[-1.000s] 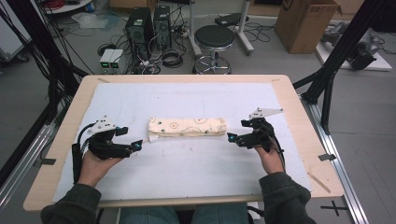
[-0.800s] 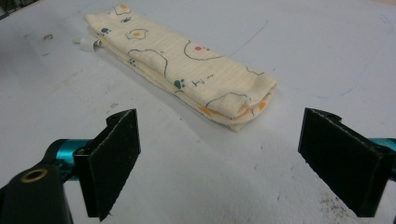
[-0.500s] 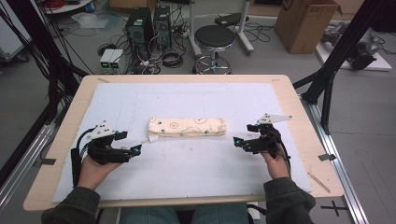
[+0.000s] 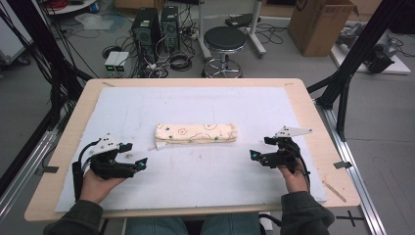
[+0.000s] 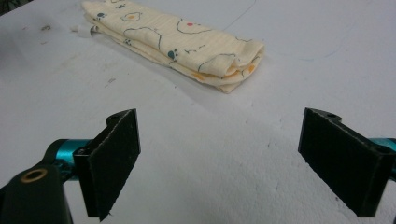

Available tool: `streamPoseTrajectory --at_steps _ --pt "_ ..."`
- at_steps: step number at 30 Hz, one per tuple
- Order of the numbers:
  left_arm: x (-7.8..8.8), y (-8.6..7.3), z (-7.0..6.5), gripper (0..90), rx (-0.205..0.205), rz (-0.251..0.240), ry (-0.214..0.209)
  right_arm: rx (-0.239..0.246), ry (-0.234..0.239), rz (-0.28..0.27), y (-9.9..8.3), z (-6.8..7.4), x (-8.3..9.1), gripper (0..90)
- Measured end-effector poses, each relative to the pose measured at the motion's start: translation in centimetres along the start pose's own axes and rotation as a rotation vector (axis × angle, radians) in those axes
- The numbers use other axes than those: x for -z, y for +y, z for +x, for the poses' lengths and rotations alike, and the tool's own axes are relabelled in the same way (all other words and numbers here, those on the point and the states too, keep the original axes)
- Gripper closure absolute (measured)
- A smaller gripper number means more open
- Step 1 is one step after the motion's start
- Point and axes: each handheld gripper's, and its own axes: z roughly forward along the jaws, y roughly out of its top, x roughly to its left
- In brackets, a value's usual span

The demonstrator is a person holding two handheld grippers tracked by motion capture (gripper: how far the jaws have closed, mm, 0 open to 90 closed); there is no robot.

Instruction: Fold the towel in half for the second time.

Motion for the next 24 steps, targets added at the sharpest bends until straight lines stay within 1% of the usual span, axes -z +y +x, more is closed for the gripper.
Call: streamPoseTrajectory --at_steps 7,10,12,17,19,22,24 --pt "0.4 -0.8 -0.3 18.2 -0.005 0.005 0.002 0.012 -0.003 -0.001 -0.7 0.2 0.5 12.1" --pt "0.6 -1.0 -0.4 18.1 -0.009 0.012 0.002 -0.001 -0.005 0.002 -1.0 0.3 0.8 12.1" --pt "0.7 -1.2 -0.5 18.1 -0.006 0.012 0.002 0.005 -0.007 -0.006 -1.2 0.3 1.0 12.1" --pt "1.1 -1.7 -0.7 18.1 -0.002 0.019 -0.003 0.005 -0.012 -0.001 -1.7 0.4 1.5 12.1" --pt "1.3 -2.0 -0.8 18.1 0.004 0.022 -0.001 0.001 -0.013 -0.002 -1.8 0.5 1.7 12.1" --pt "1.5 -2.3 -0.9 18.1 0.001 0.025 0.004 -0.005 -0.017 -0.003 -2.1 0.5 2.0 12.1" --pt "1.6 -2.5 -1.0 18.1 0.008 0.026 0.005 -0.003 -0.020 -0.007 -2.3 0.4 2.2 12.1"
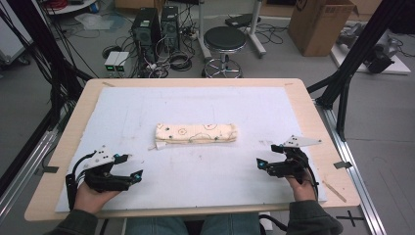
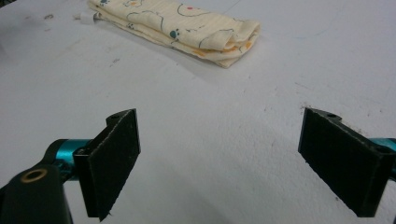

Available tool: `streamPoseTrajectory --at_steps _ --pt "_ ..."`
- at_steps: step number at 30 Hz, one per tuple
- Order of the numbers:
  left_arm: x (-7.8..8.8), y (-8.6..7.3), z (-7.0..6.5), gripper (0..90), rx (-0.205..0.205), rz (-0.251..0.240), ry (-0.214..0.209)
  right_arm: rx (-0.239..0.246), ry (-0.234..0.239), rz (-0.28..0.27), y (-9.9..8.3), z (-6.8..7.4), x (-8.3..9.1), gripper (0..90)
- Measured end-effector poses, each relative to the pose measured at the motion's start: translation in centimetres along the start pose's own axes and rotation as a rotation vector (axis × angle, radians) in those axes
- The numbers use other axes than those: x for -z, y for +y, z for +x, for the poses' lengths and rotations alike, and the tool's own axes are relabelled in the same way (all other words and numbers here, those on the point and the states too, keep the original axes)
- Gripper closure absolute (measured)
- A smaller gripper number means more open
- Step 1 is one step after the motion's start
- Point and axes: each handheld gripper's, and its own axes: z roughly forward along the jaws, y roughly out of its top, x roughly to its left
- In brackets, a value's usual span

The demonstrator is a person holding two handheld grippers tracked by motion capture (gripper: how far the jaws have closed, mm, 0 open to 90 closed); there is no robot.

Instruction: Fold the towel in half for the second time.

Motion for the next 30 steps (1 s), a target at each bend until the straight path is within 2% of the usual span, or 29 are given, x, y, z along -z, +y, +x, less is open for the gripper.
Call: streamPoseTrajectory --at_steps 14,30 --pt "0.5 -0.9 -0.7 18.1 -0.009 -0.004 -0.007 -0.009 -0.005 0.005 -1.6 0.1 1.2 12.0" --pt "0.2 -0.9 -0.3 18.1 -0.007 -0.006 0.000 0.018 0.003 0.028 -1.6 0.6 0.3 12.1"
